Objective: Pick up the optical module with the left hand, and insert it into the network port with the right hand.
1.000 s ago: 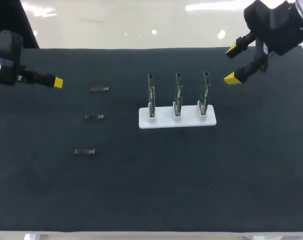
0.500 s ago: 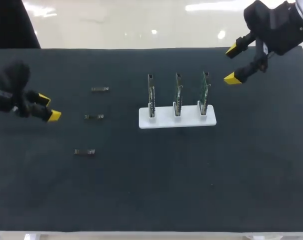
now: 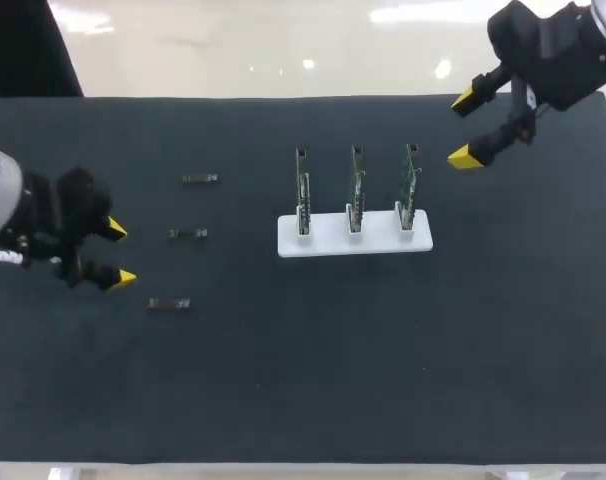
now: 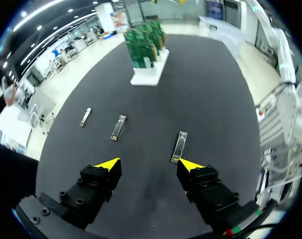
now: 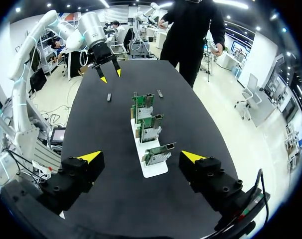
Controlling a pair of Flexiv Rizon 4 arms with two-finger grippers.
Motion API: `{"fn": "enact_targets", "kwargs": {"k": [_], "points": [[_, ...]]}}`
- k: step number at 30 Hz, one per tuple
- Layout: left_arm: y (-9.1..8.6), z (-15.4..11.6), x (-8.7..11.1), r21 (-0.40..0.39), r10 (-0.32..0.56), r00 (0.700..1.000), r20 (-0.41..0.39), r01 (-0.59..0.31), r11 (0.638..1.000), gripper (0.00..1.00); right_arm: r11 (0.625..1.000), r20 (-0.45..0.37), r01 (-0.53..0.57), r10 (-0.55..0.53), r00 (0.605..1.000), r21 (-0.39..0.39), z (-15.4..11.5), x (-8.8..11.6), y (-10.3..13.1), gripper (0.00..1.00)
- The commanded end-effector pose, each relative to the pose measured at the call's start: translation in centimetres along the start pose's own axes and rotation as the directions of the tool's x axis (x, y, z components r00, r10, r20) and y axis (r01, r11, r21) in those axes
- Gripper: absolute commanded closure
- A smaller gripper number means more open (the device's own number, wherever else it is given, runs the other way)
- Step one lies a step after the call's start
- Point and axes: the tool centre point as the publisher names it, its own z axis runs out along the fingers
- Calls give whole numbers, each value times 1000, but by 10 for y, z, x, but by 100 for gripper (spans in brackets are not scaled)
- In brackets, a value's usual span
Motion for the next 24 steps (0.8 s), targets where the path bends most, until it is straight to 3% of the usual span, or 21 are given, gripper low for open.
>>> {"fn": "enact_targets", "kwargs": {"k": [1,4,11,24], "points": [[0,13,-4,-13,109,969,-223,-115,993,0,1000,0,-1,1,1000,2,0,0,1,0],[-2,17,-1,9,159,943,-291,-164,986,0,1000,0,-1,1,1000,2,0,0,1,0],[-5,22,6,61,237,905,-354,-230,971,0,1000,0,-1,1,1000,2,0,0,1,0],[-8,21,6,77,219,910,-352,-205,976,0,1000,0,-1,1,1000,2,0,0,1,0]]}}
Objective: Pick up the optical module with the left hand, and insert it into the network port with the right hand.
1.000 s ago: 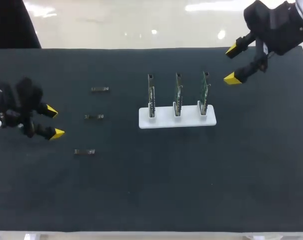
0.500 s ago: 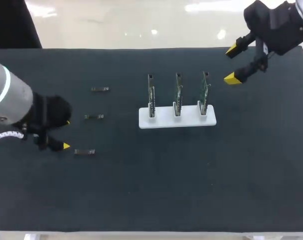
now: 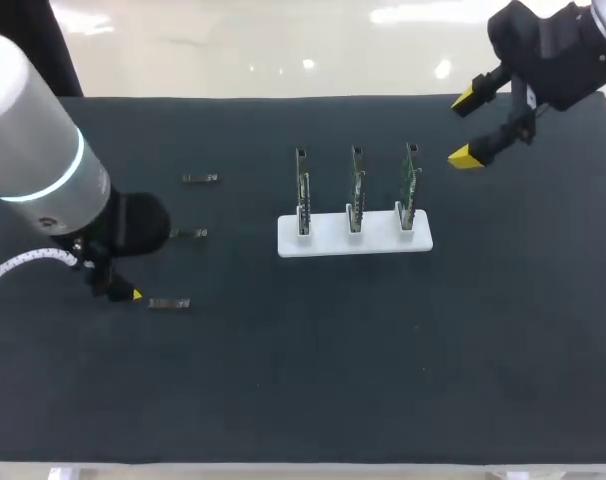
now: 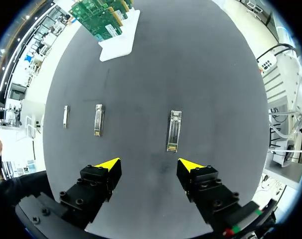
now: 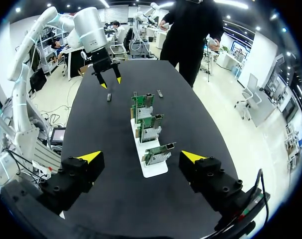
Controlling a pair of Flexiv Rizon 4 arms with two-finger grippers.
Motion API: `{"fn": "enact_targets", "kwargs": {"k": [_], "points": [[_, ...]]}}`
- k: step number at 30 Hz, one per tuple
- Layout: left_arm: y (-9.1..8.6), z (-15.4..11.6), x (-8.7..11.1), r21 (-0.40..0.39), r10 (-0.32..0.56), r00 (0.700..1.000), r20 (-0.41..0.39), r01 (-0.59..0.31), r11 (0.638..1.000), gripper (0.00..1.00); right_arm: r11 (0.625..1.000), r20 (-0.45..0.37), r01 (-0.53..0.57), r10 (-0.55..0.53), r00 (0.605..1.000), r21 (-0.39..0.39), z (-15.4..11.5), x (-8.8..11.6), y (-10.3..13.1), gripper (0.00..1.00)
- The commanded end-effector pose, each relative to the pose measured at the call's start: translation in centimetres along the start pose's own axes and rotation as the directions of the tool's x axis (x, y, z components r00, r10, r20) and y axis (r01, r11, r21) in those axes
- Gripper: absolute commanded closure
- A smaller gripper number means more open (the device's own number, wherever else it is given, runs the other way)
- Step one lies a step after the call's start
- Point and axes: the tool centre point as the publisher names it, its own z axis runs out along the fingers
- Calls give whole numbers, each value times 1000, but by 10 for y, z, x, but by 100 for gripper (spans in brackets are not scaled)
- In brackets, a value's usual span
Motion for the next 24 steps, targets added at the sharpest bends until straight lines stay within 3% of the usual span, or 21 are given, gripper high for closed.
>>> {"fn": "enact_targets", "kwargs": {"k": [1,11,20,24], "points": [[1,0,-2,1,1,1000,-21,-1,1000,0,1000,0,0,0,1000,1,0,0,1,0],[2,1,7,67,24,1000,-4,-24,997,0,1000,0,0,0,1000,1,0,0,1,0],[-4,7,-5,164,29,999,-46,-21,986,0,1000,0,0,0,1000,1,0,0,1,0],[-11,12,-10,141,17,999,-38,-11,990,0,1000,0,0,0,1000,1,0,0,1,0]]}}
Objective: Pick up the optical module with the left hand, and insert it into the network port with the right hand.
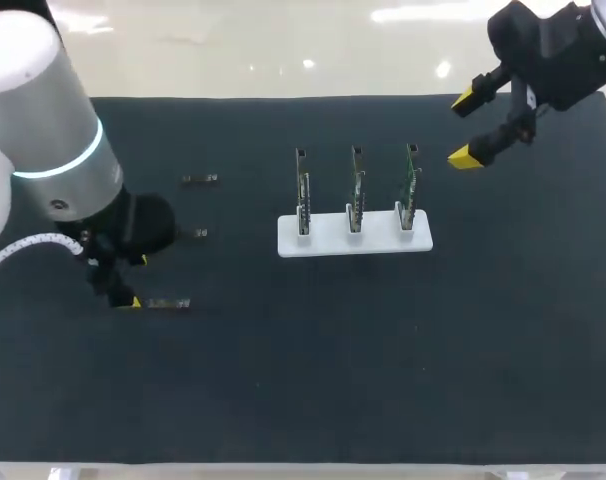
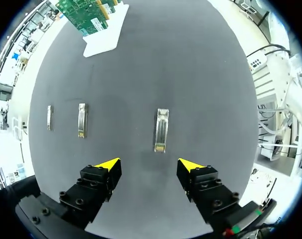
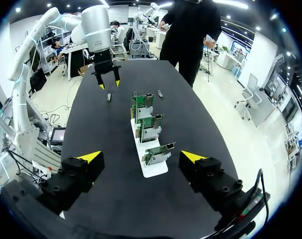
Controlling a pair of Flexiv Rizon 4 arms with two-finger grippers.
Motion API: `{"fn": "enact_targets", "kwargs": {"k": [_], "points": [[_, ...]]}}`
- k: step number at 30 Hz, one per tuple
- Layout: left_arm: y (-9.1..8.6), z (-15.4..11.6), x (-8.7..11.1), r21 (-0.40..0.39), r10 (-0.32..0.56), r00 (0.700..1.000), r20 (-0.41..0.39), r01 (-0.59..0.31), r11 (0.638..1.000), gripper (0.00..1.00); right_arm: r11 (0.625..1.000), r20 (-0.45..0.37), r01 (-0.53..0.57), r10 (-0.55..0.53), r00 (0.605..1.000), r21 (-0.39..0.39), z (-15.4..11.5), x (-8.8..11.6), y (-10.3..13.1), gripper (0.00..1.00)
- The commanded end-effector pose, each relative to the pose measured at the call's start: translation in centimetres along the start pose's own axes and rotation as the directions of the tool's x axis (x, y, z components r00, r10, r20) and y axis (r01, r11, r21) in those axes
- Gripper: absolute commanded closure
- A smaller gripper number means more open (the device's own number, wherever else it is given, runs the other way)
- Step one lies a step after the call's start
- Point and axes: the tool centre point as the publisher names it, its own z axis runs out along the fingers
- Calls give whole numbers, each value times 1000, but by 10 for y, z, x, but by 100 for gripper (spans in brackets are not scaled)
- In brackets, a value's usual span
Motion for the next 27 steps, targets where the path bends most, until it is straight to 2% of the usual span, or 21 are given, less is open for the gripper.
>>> {"fn": "enact_targets", "kwargs": {"k": [1,8,27], "points": [[-1,8,-8,-5,-5,1000,1,5,1000,0,1000,0,0,0,1000,2,0,0,1,0],[-5,13,-14,45,-2,1000,23,1,999,0,1000,0,0,0,1000,2,0,0,1,0],[-13,25,-15,44,-25,1000,15,24,999,0,1000,0,0,0,1000,2,0,0,1,0]]}}
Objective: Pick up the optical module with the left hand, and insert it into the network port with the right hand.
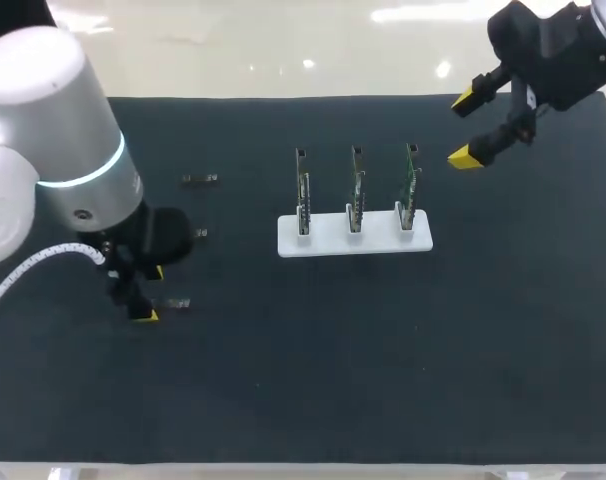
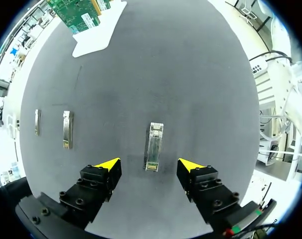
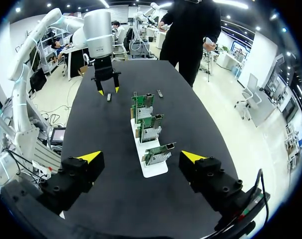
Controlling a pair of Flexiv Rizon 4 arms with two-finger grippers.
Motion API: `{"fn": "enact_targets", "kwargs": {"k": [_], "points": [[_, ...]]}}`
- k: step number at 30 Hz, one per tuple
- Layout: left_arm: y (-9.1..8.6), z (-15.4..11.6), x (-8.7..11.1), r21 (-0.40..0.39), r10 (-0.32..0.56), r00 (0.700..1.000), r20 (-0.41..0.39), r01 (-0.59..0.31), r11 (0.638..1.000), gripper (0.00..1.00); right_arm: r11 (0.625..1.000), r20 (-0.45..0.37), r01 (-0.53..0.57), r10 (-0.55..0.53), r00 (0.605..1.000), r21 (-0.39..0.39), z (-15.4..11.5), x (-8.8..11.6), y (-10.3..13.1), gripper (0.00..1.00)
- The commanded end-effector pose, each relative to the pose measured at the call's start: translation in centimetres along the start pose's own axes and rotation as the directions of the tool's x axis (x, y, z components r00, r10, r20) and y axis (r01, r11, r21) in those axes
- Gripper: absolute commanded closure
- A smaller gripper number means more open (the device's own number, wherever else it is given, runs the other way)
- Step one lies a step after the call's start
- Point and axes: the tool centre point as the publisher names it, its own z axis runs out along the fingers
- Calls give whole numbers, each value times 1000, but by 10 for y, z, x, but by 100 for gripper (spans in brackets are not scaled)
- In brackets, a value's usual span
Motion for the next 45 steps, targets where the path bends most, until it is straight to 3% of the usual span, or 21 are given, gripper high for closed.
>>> {"fn": "enact_targets", "kwargs": {"k": [1,3,8,16,17,18,20,22,33,37,39,45], "points": [[-1,2,-1,-6,-2,1000,1,2,1000,0,1000,0,0,0,1000,2,0,0,1,0],[-1,3,-1,-6,-3,1000,2,3,1000,0,1000,0,0,0,1000,2,0,0,1,0],[-1,7,0,-5,1,1000,2,-1,1000,14,1000,0,0,0,1000,2,0,0,1,0],[0,11,1,-16,-4,1000,-2,4,1000,21,1000,0,0,0,1000,2,0,0,1,0],[0,12,1,-17,-4,1000,-3,4,1000,29,1000,0,0,0,1000,2,0,0,1,0],[0,13,0,-20,-4,1000,-4,4,1000,51,1000,0,0,0,1000,2,0,0,1,0],[0,15,-1,-24,-5,1000,-6,5,1000,59,1000,0,0,0,1000,2,0,0,1,0],[1,17,-1,-32,-7,1000,-9,7,999,100,1000,0,0,0,1000,2,0,0,1,0],[8,-21,-6,-27,-59,996,69,61,998,100,1000,0,0,0,1000,2,0,0,1,0],[15,-39,-9,-18,-71,985,158,75,997,100,1000,0,0,0,1000,2,0,0,1,0],[18,-51,-12,-2,-58,963,265,60,998,100,1000,0,0,0,1000,2,0,0,1,0],[33,-87,-23,78,-40,901,433,7,997,100,1000,0,0,0,1000,2,0,0,1,0]]}}
